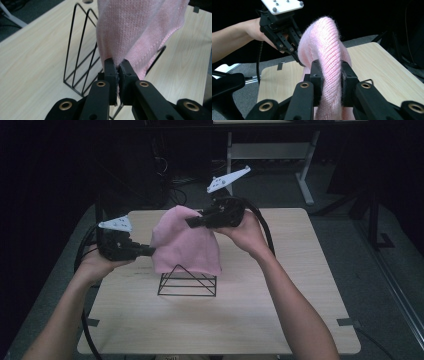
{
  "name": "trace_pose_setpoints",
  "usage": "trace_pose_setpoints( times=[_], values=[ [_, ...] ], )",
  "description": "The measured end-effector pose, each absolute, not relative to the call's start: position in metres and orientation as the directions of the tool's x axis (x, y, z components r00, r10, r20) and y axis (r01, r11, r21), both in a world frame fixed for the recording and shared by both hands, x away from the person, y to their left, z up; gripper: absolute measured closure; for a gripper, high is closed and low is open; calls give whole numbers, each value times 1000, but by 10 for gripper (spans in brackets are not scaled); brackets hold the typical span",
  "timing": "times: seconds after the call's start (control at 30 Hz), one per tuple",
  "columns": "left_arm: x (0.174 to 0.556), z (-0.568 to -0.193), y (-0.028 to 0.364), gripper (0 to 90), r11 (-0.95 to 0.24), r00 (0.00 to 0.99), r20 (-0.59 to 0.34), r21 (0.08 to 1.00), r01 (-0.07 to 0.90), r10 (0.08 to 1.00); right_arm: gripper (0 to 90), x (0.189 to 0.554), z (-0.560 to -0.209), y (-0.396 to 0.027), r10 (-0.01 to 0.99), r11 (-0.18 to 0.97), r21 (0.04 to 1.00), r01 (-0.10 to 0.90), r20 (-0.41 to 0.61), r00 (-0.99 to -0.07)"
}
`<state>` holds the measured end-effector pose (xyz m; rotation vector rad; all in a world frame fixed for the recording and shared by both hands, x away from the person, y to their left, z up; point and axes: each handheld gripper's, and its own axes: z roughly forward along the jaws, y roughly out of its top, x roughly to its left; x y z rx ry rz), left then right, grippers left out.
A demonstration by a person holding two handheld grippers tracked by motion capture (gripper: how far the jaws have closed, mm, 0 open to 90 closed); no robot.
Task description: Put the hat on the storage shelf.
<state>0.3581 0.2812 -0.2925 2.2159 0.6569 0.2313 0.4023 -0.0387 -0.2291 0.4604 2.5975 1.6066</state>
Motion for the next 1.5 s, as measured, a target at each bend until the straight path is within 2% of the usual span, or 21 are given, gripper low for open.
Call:
trace_pose_setpoints(
  times=[0.8,1.5],
  values=[
    [352,-333,288,871,-554,825,-83,703,446,559,739,393,-274,-25,202,453,849,272,200,-959],
    [349,-363,289,870,-555,812,-109,677,483,574,704,391,-305,-23,176,494,812,310,256,-951]
  ],
)
